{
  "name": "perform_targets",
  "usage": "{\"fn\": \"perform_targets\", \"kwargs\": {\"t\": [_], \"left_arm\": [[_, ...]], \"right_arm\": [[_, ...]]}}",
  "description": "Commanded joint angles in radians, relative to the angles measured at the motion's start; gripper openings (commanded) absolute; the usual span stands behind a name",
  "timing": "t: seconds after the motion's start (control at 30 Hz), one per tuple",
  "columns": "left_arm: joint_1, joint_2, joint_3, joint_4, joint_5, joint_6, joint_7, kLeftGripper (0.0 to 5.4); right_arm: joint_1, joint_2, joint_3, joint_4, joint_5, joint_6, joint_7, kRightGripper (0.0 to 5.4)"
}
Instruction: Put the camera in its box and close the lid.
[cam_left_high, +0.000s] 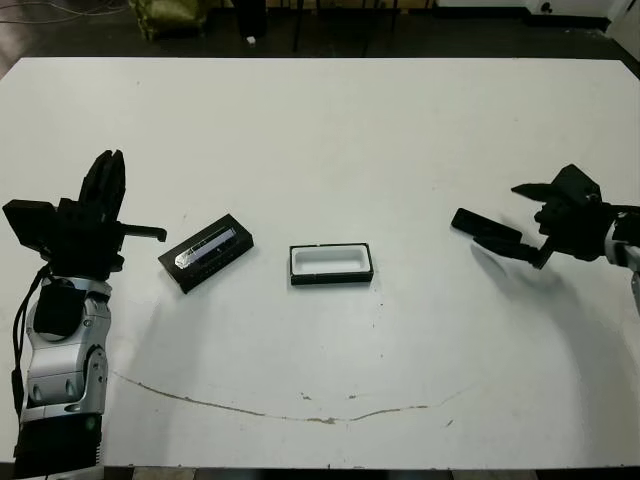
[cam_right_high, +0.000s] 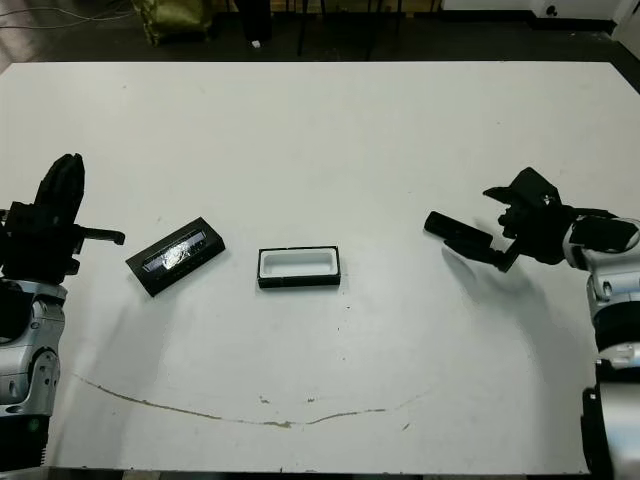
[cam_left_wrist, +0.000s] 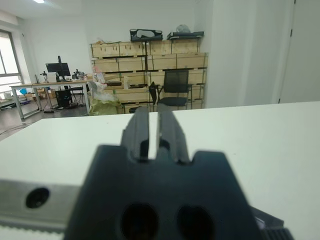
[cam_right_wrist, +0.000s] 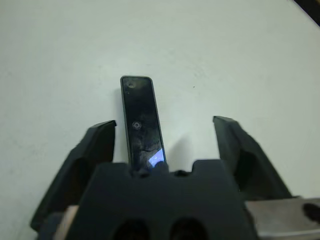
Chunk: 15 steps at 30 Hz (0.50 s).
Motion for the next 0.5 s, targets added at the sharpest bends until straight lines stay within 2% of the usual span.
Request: {"fn": "perform_targets", "kwargs": {"t": [0.03,0.1,0.17,0.27,0.5], "left_arm": [[0.012,0.010,-0.001,0.023,0.003,0.002,-0.013,0.00],[0.010,0.009,0.001,0.030,0.000,0.000,-0.015,0.00],[0.008,0.011,0.001,0.033,-0.005,0.005,-0.021,0.00],[0.004,0.011,0.003,0.041,-0.012,-0.002,-0.033,0.00],[0.005,0.012,0.002,0.039,0.001,0.001,-0.024,0.00]], "right_arm": [[-0.023,-0.018,0.020,0.032,-0.026,0.004,0.028,4.39],[-0.036,-0.012,0.019,0.067,-0.025,0.001,0.043,4.42],[-0.050,-0.011,0.028,0.089,-0.033,-0.006,0.059,4.23],[-0.060,-0.009,0.035,0.102,-0.041,-0.004,0.068,4.32],[-0.035,-0.005,0.065,0.075,-0.072,-0.003,0.068,4.18]]}}
